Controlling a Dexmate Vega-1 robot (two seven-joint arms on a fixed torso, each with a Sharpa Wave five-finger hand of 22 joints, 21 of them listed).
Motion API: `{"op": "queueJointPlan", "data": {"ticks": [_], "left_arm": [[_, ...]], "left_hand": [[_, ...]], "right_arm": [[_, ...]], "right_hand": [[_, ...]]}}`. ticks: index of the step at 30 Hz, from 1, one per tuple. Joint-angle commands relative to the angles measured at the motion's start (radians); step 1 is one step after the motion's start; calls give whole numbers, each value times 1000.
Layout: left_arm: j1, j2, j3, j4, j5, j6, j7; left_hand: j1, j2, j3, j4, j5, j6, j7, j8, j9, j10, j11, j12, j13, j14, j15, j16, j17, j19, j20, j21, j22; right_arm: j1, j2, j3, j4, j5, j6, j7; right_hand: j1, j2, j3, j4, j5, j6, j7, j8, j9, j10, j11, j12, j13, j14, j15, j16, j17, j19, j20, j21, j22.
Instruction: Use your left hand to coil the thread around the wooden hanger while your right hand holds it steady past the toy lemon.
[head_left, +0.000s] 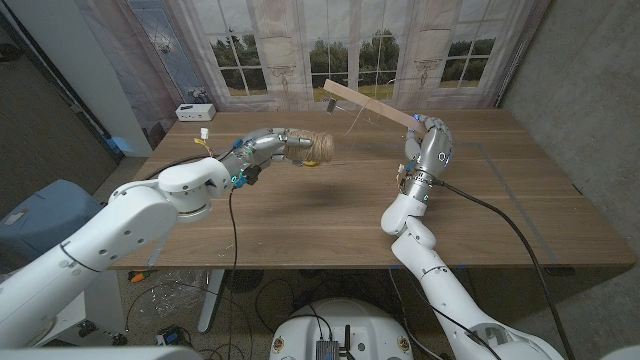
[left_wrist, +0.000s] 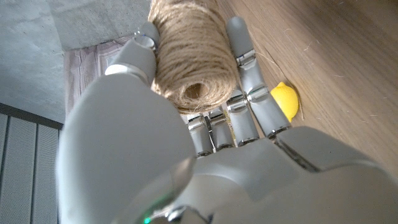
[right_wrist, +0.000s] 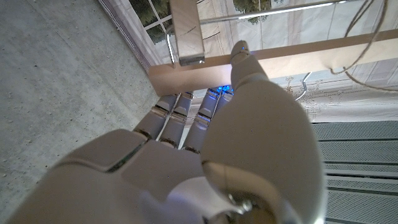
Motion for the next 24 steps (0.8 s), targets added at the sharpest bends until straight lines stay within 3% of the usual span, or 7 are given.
{"op": "queueJointPlan", "data": {"ticks": [1,11,18,24], "left_arm": [[16,-46,20,59,-51,27,81],[10,-72,18,96,-86,53,162],[-5,-89,3,135,-113,59,197],[4,-94,-38,168,-151,32,173]], "left_hand": [[242,255,34,29,5,62,50,3,93,47,-38,49,143,207,-261,2,1,1,-61,4,0],[241,256,34,29,5,62,51,2,94,49,-37,49,143,207,-261,1,2,1,-61,6,0],[241,256,34,29,6,65,50,2,94,50,-37,49,144,209,-261,0,3,0,-61,6,0],[241,255,35,29,6,62,51,0,94,50,-37,49,143,208,-261,-2,3,0,-61,7,0]], "right_arm": [[-22,35,54,-7,-50,112,0],[-48,60,84,-30,-130,241,0],[-50,22,28,-31,-102,300,0],[-34,-54,-50,-19,30,373,0]], "right_hand": [[27,48,1,5,6,100,-27,6,26,6,9,6,3,7,-176,-3,4,0,-4,6,3],[31,48,1,3,6,101,-27,6,26,7,9,6,2,5,-178,-4,6,-1,-5,8,3],[34,47,1,2,6,102,-28,7,25,8,6,7,2,5,-180,-5,7,-1,-8,10,3],[38,49,1,0,7,103,-29,7,25,9,6,6,2,7,-182,-5,9,8,-17,16,3]]}}
